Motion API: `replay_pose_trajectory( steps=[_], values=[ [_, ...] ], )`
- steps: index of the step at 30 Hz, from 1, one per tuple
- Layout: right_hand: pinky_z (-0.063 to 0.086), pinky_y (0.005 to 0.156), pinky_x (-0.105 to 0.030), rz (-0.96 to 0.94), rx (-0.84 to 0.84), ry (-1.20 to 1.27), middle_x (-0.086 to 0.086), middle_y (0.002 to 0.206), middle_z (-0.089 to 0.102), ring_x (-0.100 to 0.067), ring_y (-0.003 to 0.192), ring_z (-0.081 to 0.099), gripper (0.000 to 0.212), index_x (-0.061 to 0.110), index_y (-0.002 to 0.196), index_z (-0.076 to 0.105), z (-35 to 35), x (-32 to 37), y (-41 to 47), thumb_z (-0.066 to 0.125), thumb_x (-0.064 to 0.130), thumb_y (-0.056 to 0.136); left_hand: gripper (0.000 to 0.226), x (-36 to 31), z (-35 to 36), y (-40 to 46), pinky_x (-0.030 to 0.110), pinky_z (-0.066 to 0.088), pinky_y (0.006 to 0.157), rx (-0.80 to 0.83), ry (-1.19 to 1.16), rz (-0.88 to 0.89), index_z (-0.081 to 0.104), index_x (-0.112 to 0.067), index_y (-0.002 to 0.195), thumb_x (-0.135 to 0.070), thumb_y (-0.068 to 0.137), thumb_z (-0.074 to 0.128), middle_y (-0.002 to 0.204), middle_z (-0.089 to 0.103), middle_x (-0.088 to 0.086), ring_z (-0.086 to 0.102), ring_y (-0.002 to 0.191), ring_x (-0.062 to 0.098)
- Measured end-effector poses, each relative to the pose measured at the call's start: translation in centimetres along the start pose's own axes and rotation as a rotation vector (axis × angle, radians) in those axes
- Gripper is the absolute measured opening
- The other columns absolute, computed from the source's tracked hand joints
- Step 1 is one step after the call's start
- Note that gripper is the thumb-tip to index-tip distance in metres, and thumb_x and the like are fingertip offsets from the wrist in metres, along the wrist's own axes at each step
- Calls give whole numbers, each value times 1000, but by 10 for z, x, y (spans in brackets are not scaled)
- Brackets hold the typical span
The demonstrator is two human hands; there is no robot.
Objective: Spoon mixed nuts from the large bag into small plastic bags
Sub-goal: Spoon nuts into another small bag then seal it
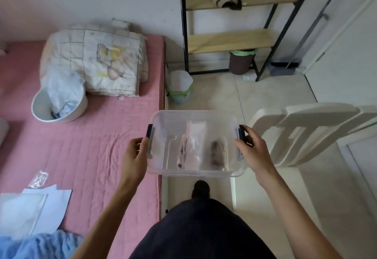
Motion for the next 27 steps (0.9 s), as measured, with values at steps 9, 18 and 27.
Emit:
replay_pose_trajectory(
  steps=[9, 18, 27],
  values=[
    [47, 59, -32, -89, 46, -222, 12, 63, 58, -9, 58, 54, 30, 34, 121, 57, -4, 56, 129, 54, 22, 94, 32, -58, 34, 99, 49, 54, 74, -81, 0, 20, 63, -17, 114, -44, 106, 49, 97, 73, 2, 70, 85, 25],
    [47, 51, -17, -36, -160, -146, 20, 69, 64, -4, 58, 58, 31, 34, 121, 59, -29, 71, 232, 58, 19, 94, 31, -126, 109, 236, 31, 48, 72, 132, 15, 79, 63, -14, 112, -41, 108, 48, 99, 70, 3, 65, 87, 17],
    [56, 62, -42, 147, -456, -33, -10, 80, 62, -11, 55, 58, 39, 28, 131, 60, -44, 88, 332, 61, 15, 94, 29, -211, 193, 392, 30, 50, 76, 367, 83, 168, 64, -20, 110, -47, 104, 54, 100, 69, -6, 65, 91, 11]
  ],
)
Point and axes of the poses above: each hand's wrist, its own y-axis towards the middle knuckle, its own z-axis out of the palm, x = y × z, the point moved 3 cm from there along y, towards the middle knuckle
